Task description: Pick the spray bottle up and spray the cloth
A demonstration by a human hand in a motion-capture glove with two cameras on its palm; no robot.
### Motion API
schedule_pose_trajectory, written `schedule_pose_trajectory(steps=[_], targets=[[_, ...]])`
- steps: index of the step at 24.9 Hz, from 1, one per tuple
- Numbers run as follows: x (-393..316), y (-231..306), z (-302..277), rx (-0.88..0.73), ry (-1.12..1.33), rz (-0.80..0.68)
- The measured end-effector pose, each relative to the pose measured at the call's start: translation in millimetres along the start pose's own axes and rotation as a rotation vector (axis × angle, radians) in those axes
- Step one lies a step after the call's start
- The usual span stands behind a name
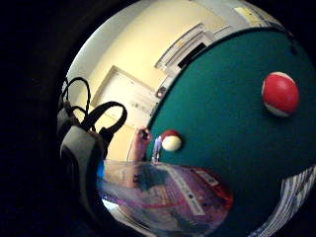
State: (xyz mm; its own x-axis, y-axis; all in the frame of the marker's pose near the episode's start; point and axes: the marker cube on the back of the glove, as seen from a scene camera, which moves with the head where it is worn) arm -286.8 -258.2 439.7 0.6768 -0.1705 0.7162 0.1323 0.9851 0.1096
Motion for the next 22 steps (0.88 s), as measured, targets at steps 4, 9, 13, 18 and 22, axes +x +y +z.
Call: schedule_pose_trajectory(steps=[4,9,13,18,22], targets=[[1.3,-4.2,4.3,0.004,0.0,-0.007],[1.2,-5.4,4.4,-0.036,-0.014,-0.002],[-0.4,-2.3,3.0,-0.109,-0.045,0.031],[4.5,9.8,-4.4,-0.229,-0.023,0.114],[15.0,23.1,-17.1,-0.282,0.083,0.148]])
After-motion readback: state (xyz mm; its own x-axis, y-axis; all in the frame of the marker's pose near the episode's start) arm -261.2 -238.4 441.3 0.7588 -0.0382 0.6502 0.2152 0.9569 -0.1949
